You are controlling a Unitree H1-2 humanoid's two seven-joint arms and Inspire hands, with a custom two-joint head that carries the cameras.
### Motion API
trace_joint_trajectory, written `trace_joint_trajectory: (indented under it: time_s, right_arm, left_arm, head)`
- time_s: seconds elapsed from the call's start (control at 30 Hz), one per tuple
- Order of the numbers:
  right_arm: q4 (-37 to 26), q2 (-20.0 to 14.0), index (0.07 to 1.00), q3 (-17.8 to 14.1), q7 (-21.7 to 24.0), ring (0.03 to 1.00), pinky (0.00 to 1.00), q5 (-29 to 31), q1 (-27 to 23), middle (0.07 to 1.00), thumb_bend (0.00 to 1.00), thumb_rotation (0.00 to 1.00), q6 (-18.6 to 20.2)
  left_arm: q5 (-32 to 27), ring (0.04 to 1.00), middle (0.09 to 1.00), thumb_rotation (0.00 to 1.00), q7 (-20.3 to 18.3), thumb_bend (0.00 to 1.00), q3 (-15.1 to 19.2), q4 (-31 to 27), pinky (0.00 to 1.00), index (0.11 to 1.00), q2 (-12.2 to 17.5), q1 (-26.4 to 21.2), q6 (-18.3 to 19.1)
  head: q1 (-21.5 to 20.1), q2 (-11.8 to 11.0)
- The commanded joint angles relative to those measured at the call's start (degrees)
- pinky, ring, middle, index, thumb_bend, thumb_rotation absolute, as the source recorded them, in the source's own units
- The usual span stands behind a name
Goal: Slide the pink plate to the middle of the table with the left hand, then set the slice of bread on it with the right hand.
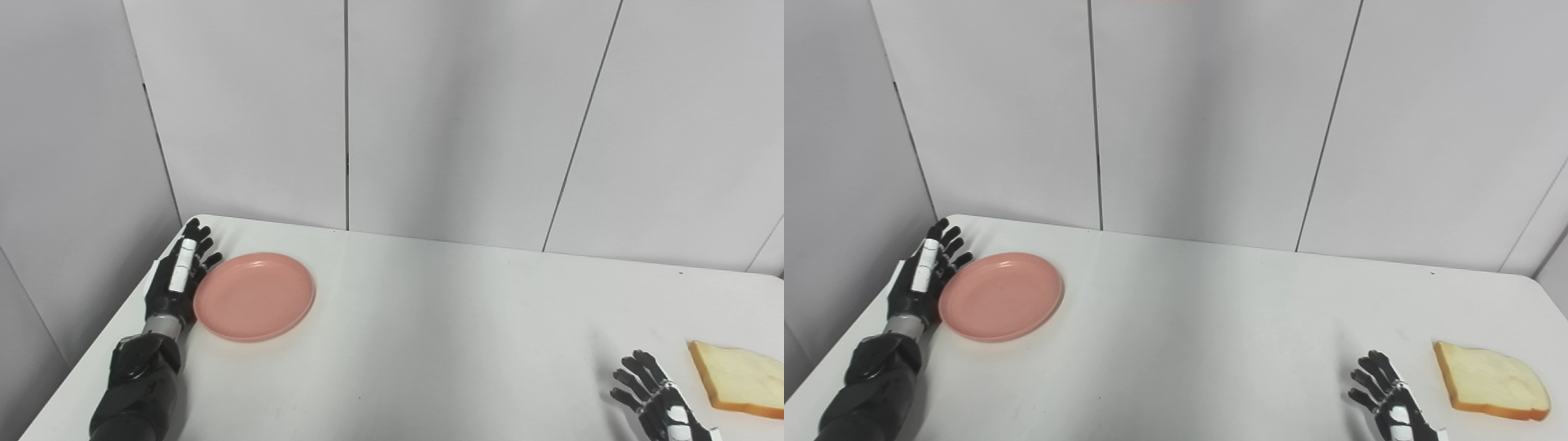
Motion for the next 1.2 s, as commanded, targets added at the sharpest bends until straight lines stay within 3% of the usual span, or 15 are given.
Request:
trace_joint_trajectory:
  time_s: [0.0, 0.17, 0.23, 0.47, 0.8, 1.17]
  right_arm:
    - [7.6, 1.7, 0.867, 1.0, -0.1, 0.829, 0.78, 0.0, 2.2, 0.862, 0.80, 1.00, 0.1]
    - [7.1, 1.9, 0.861, 1.1, -0.4, 0.822, 0.78, -0.2, 2.4, 0.857, 0.81, 1.00, 0.4]
    - [6.9, 2.0, 0.861, 1.2, -0.4, 0.822, 0.78, -0.4, 2.5, 0.857, 0.81, 1.00, 0.5]
    - [6.6, 2.0, 0.864, 1.4, -0.1, 0.822, 0.77, -0.3, 2.6, 0.860, 0.80, 1.00, 0.0]
    - [5.7, 2.7, 0.860, 1.9, -0.4, 0.811, 0.75, -0.9, 3.0, 0.848, 0.80, 0.99, 0.4]
    - [4.5, 3.7, 0.856, 2.7, -0.5, 0.803, 0.75, -1.8, 3.7, 0.844, 0.81, 0.97, 0.8]
  left_arm:
    - [-0.8, 0.958, 0.970, 0.75, -2.1, 0.85, -0.2, -0.5, 0.87, 0.943, -0.8, -1.9, 0.0]
    - [-1.2, 0.962, 0.974, 0.74, -4.4, 0.86, -0.7, 0.2, 0.85, 0.954, -1.8, -2.0, -0.2]
    - [-0.8, 0.957, 0.968, 0.78, -4.8, 0.86, -1.4, 0.6, 0.82, 0.959, -2.3, -2.2, -0.9]
    - [0.0, 0.913, 0.941, 0.77, -2.4, 0.90, -2.6, -2.4, 0.73, 0.906, -5.5, -1.8, -0.4]
    - [0.3, 0.913, 0.928, 0.74, -1.6, 0.97, -3.8, -6.4, 0.76, 0.908, -10.5, -1.9, 2.8]
    - [1.0, 0.899, 0.922, 0.73, -0.9, 0.94, -6.1, -9.0, 0.76, 0.899, -15.1, -1.7, 5.1]
  head:
    - [0.0, 0.0]
    - [-0.2, 0.3]
    - [-0.4, 0.4]
    - [-0.9, 0.7]
    - [-2.3, 1.3]
    - [-5.2, 2.2]
